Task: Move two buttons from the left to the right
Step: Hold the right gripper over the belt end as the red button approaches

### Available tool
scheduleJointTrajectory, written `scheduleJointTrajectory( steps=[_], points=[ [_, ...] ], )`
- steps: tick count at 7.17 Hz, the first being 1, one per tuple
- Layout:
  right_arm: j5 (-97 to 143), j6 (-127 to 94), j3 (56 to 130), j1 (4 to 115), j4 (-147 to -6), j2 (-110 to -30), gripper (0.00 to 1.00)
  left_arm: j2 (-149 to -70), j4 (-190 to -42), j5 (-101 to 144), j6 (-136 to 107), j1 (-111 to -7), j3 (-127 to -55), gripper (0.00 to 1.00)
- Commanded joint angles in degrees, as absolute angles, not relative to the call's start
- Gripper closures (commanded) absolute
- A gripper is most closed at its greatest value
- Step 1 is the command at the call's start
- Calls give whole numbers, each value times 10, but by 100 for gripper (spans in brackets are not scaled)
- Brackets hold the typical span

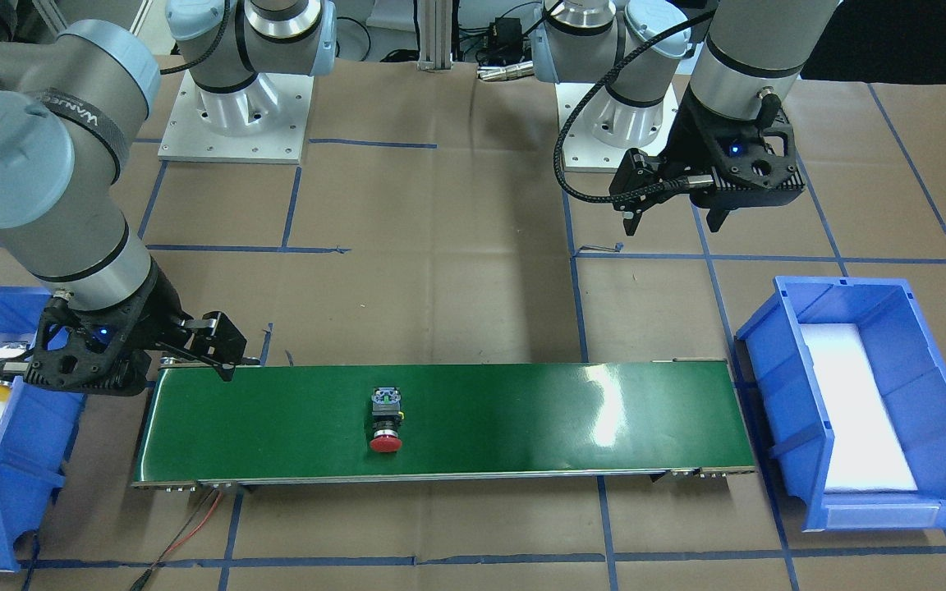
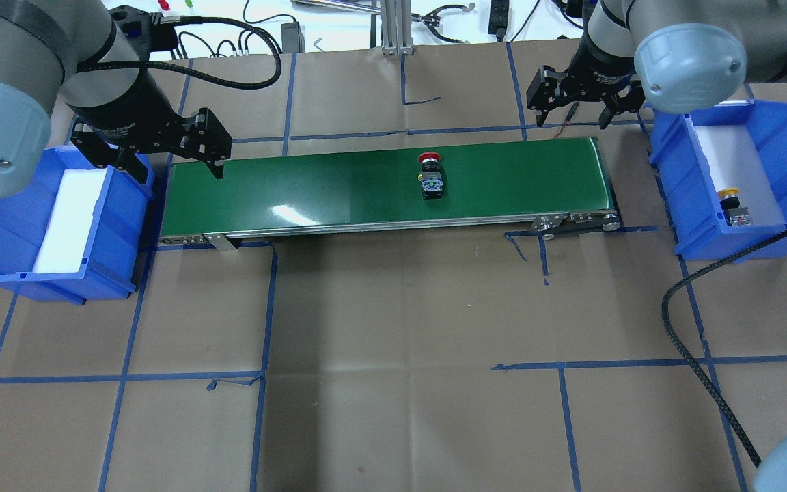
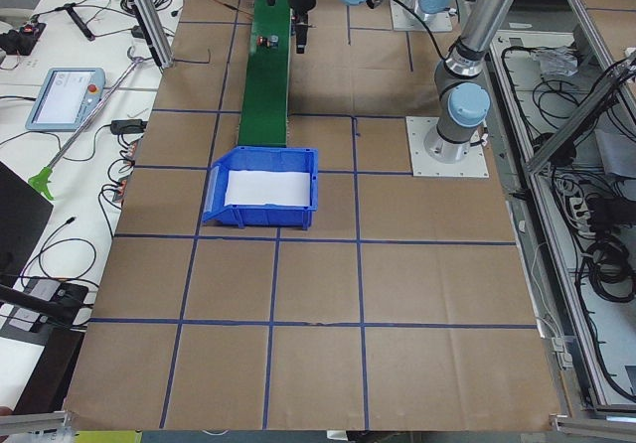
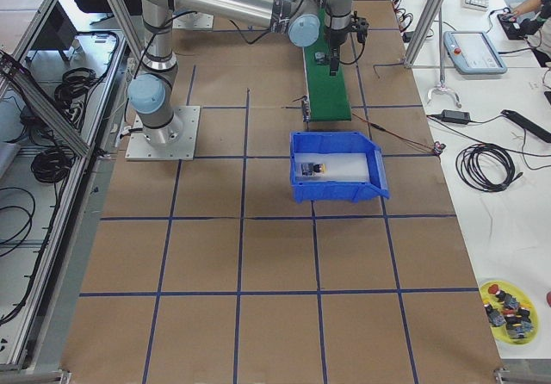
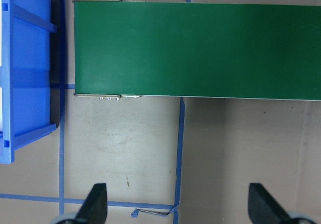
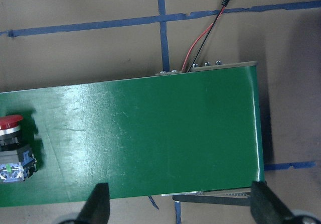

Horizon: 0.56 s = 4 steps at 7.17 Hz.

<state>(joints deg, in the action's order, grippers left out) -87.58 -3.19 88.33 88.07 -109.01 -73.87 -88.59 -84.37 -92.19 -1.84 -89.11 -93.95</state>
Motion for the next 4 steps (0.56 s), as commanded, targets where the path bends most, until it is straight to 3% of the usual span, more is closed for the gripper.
scheduleJointTrajectory(
  steps=[1,4],
  points=[
    [-872,-59,892,892,-1093,-737,1,-886,-844,-922,-18,-890,-940,0],
    [-848,-61,910,924,-1153,-716,1,-886,-844,-923,-18,-890,-939,0]
  ],
)
